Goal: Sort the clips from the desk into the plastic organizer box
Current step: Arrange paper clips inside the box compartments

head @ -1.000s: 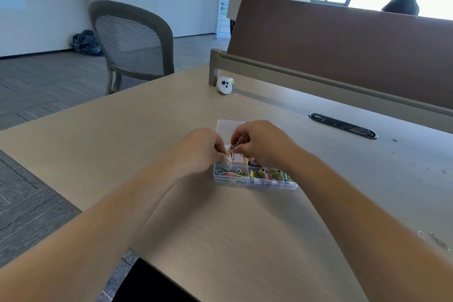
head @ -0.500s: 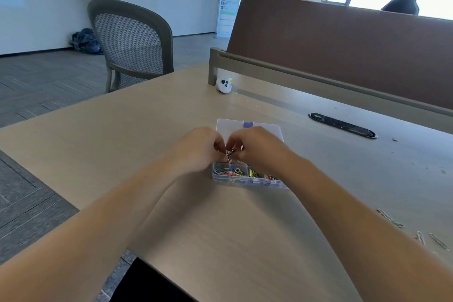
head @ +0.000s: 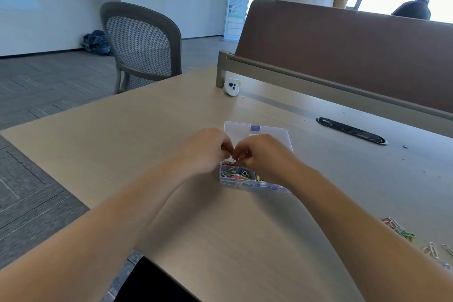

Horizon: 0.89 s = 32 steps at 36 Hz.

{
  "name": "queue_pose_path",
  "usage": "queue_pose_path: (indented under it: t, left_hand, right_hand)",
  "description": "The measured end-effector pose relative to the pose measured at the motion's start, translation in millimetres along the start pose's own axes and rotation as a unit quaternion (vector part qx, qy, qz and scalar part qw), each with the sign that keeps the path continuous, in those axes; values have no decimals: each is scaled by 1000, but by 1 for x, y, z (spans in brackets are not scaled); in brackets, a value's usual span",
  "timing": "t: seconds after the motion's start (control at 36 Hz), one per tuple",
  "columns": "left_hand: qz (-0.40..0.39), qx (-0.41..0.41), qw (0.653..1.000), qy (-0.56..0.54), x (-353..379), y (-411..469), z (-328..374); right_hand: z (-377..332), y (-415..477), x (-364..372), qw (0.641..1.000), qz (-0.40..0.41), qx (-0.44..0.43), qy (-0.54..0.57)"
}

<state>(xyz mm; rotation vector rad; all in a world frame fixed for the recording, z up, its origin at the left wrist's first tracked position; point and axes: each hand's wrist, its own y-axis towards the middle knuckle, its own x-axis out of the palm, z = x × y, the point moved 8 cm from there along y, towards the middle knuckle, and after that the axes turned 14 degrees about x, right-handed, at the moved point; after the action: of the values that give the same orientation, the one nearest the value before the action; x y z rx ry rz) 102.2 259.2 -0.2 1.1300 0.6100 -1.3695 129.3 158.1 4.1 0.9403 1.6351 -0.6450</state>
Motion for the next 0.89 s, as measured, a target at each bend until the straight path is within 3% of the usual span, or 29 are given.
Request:
queue_pose_path:
  t: [0.67, 0.89]
  left_hand:
    - [21, 0, 999, 30, -1, -3, 17]
    - [-41, 6, 998, 42, 9, -3, 26]
  right_hand:
    - [10, -11, -4, 999, -16, 36, 2]
    - [23, -14, -16, 998, 18, 63, 24]
